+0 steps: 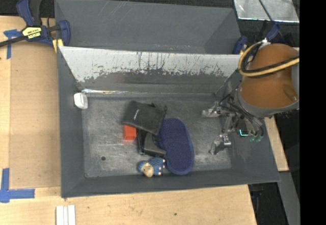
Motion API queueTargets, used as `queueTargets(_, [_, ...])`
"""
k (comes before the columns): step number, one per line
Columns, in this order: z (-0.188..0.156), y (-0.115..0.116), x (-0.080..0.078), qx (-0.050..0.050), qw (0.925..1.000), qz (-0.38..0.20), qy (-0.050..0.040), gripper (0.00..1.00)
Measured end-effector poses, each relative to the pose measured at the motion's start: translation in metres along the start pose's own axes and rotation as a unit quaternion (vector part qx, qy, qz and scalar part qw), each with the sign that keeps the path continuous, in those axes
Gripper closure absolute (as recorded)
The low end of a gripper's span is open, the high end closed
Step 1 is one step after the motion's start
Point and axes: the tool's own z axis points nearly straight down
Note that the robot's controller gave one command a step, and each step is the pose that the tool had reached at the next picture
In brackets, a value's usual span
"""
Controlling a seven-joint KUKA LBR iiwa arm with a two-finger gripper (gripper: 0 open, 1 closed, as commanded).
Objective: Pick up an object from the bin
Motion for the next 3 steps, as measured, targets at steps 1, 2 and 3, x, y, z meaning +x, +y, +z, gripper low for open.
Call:
queueTargets(1, [0.067, 0.058, -0.074, 0.005, 0.9964, -0.084, -0.0002, 0.0])
queueTargets(2, [0.041, 0.052, 0.023, 0.001, 0.9839, -0.179, -0.0024, 0.0])
queueTargets(3, [0.033, 0.081, 0.008, 0.001, 0.9203, -0.391, -0.0043, 0.0])
